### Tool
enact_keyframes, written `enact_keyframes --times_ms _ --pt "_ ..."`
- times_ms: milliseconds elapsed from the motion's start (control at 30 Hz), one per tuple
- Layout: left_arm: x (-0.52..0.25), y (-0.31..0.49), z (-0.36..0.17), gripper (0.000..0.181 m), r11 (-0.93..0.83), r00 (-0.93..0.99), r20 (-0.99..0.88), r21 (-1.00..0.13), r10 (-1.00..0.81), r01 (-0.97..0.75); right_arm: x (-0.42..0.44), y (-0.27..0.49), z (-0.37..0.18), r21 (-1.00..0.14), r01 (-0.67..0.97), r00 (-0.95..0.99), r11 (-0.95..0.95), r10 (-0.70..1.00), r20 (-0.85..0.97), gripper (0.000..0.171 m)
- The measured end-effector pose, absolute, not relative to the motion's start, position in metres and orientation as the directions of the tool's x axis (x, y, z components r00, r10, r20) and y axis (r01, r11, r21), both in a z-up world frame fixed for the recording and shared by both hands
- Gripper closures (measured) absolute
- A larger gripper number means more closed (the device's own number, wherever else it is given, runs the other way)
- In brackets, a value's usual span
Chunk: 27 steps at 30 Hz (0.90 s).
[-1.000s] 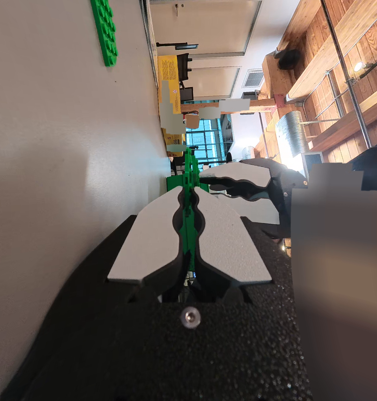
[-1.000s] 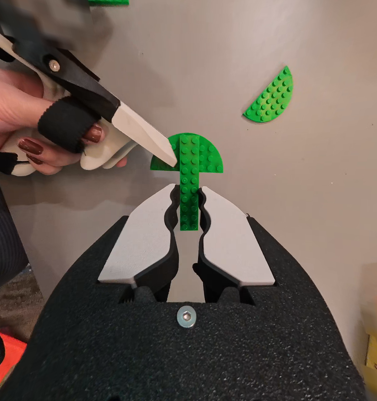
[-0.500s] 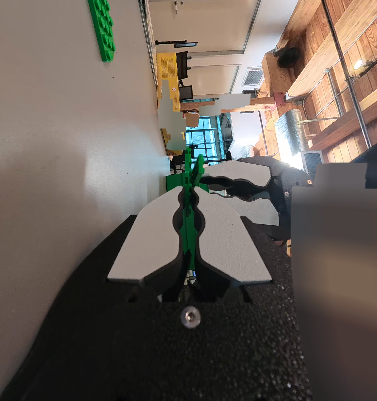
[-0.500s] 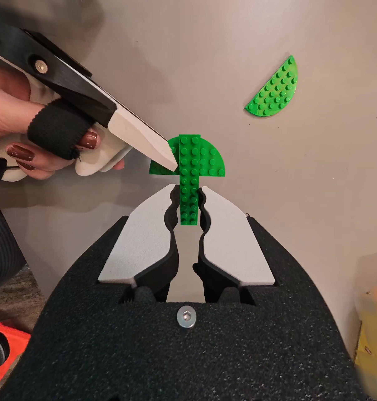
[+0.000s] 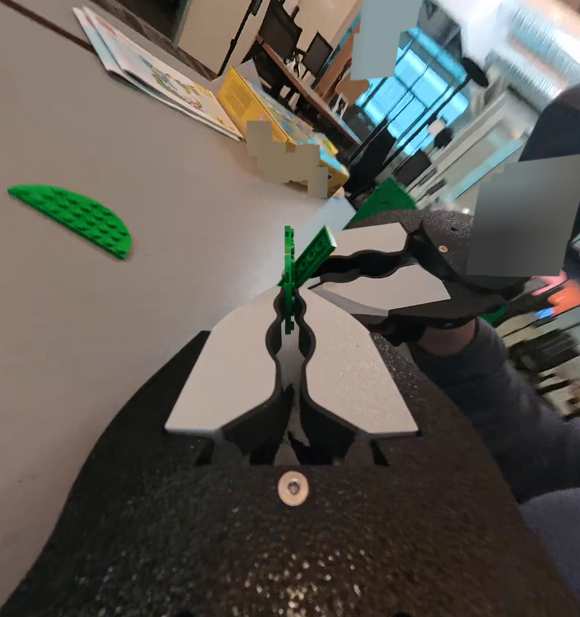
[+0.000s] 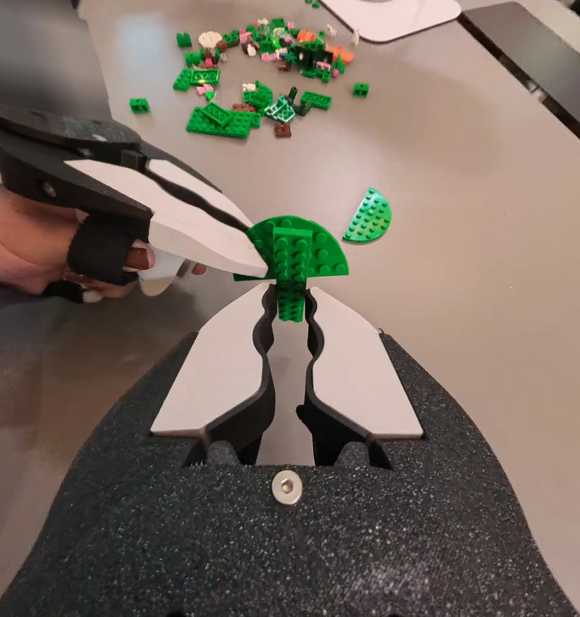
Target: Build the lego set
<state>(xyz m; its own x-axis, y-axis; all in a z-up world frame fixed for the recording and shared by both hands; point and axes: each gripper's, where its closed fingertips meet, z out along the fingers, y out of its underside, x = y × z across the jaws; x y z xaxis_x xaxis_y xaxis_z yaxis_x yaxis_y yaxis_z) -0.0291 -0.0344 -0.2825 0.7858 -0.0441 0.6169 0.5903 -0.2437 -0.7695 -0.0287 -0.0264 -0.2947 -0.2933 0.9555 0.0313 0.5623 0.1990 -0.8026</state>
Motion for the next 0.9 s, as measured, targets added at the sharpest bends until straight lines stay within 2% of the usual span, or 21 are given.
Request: enact_keyframes --times_ms 100,233,467,900 --pt "-0.029 -0.033 -0.283 0.177 -0.266 0.889 0.457 -0.862 -0.034 0.432 -0.028 -0.028 -0.299 -0.837 0.510 -0.276 0.198 0.959 0.058 0.156" --pt "-0.037 -0.032 -0.282 0.177 -0.272 0.951 0.309 -0.915 -0.004 0.297 -0.027 -0.032 -0.308 -0.851 0.496 -0.251 0.173 0.967 0.051 0.156" --pt "-0.050 -0.034 -0.283 0.177 -0.289 0.964 0.265 -0.923 0.000 0.254 -0.023 -0.028 -0.311 -0.881 0.449 -0.212 0.151 0.976 0.059 0.156" --pt "-0.049 -0.032 -0.283 0.177 -0.299 0.980 0.197 -0.937 -0.027 0.180 -0.018 -0.023 -0.318 -0.878 0.458 -0.185 0.143 0.981 0.063 0.156"
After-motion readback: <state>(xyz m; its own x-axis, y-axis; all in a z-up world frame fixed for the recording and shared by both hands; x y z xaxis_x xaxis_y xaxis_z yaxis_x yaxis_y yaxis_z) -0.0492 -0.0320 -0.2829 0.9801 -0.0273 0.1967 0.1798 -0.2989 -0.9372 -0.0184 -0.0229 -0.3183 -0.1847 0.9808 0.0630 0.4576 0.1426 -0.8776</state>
